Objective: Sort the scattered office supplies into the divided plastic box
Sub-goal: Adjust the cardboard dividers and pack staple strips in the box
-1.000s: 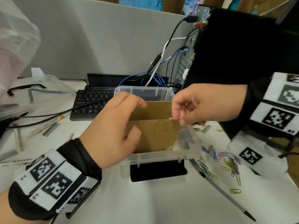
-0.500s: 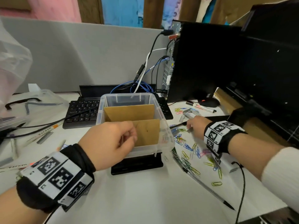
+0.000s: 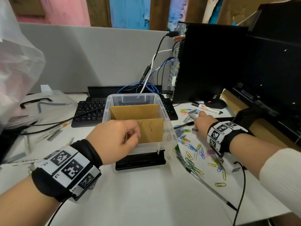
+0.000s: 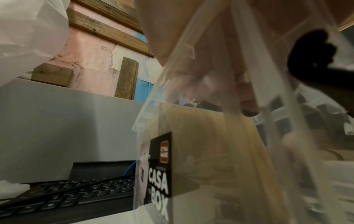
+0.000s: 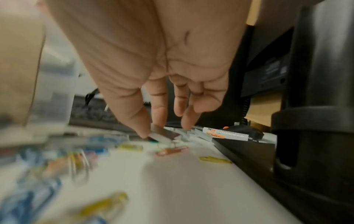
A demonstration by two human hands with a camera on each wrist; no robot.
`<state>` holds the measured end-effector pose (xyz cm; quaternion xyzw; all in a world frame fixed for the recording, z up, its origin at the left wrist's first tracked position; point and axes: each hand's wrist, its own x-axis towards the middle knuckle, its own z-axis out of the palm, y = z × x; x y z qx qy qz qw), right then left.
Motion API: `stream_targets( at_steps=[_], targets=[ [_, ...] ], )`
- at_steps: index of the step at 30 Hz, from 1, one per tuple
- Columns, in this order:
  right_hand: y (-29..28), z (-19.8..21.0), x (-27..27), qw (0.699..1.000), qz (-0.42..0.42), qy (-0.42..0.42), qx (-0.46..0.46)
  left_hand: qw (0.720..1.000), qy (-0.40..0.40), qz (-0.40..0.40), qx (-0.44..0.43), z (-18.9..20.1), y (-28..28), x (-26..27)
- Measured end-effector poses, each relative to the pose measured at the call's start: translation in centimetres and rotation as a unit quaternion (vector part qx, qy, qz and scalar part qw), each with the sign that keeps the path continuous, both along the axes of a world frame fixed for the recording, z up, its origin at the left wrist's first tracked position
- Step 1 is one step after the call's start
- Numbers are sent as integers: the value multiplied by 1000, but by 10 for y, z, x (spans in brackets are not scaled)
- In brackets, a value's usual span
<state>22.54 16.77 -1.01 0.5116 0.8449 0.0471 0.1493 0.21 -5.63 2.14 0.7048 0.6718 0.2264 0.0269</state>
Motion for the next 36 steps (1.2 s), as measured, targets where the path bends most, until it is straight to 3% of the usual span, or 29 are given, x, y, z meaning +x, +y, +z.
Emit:
stream_targets(
  at_steps=[6, 10, 14, 18, 24, 32, 34, 36],
  targets=[
    [-9, 30, 20, 988, -75, 114, -70, 1000, -4, -8, 7, 0, 0, 0],
    [-19, 23, 38, 971, -110, 156, -141, 1000, 1, -2, 4, 2, -1, 2],
    [-27, 14, 49, 991, -65, 43, -104, 1000, 13, 5, -5, 3, -1, 2],
    [-47, 13, 49, 987, -51, -101, -110, 1000, 21, 11, -10, 4, 0, 4],
    [-56, -1, 44, 982, -56, -154, -99, 1000, 19, 21, -13, 5, -1, 5],
    [-53, 5, 40, 986, -69, -116, -97, 999, 31, 23, -14, 7, -1, 6],
    [-47, 15, 41, 994, -66, -48, -77, 999, 32, 23, -15, 6, -1, 5],
    [-42, 33, 41, 989, -71, 102, -74, 999, 30, 24, -15, 7, -1, 5]
  ],
)
